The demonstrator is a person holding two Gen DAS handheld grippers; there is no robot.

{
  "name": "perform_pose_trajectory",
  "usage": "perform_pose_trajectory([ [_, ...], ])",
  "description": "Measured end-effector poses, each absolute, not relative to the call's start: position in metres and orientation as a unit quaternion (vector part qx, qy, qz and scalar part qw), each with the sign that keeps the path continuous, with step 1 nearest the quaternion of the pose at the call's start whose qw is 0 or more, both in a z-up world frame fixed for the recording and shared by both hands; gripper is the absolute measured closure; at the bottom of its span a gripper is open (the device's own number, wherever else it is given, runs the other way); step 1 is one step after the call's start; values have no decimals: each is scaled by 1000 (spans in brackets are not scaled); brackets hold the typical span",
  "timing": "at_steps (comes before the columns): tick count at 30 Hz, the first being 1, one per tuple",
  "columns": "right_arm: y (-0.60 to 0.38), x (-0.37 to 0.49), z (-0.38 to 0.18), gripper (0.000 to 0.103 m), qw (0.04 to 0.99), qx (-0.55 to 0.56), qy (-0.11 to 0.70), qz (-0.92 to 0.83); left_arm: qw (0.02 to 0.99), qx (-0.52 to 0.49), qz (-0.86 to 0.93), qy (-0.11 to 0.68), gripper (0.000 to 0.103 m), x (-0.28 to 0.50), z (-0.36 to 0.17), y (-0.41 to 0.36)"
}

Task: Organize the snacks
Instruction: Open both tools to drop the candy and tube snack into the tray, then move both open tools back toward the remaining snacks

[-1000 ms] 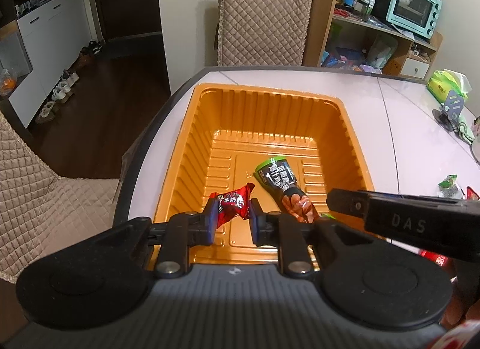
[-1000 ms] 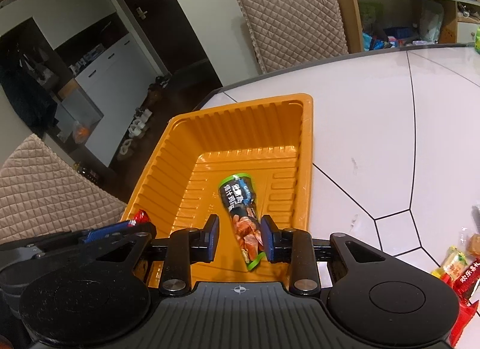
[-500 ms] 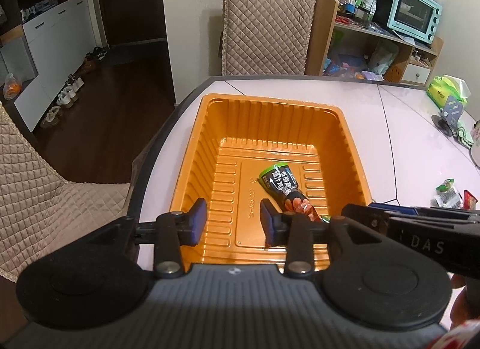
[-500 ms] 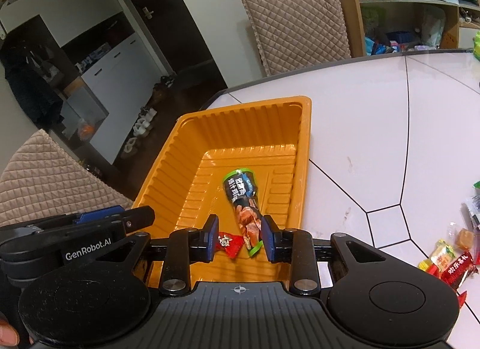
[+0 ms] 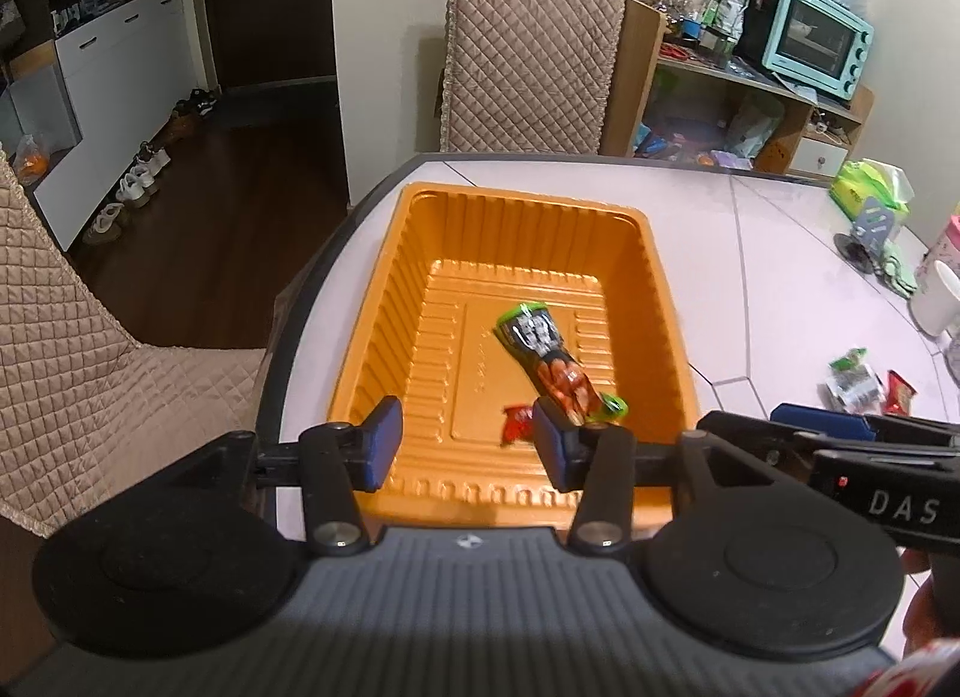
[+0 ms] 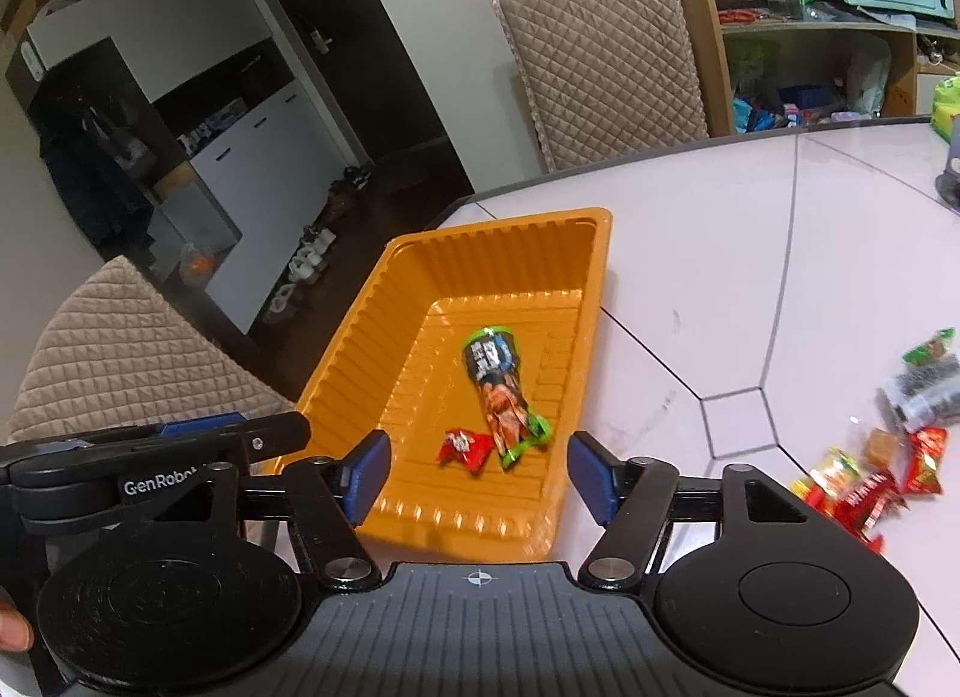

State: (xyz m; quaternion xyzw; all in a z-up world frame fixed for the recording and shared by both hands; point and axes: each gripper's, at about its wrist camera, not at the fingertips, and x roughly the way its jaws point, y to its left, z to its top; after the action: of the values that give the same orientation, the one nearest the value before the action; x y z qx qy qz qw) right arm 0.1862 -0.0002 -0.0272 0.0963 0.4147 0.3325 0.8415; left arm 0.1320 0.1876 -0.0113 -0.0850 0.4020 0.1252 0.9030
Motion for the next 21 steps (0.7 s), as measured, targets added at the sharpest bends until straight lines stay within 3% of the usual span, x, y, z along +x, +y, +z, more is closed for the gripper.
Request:
perform_pose_trajectory([
  [21, -124, 120, -31, 29, 854, 100, 438, 262, 901, -69, 22, 428, 55, 81, -14, 88],
])
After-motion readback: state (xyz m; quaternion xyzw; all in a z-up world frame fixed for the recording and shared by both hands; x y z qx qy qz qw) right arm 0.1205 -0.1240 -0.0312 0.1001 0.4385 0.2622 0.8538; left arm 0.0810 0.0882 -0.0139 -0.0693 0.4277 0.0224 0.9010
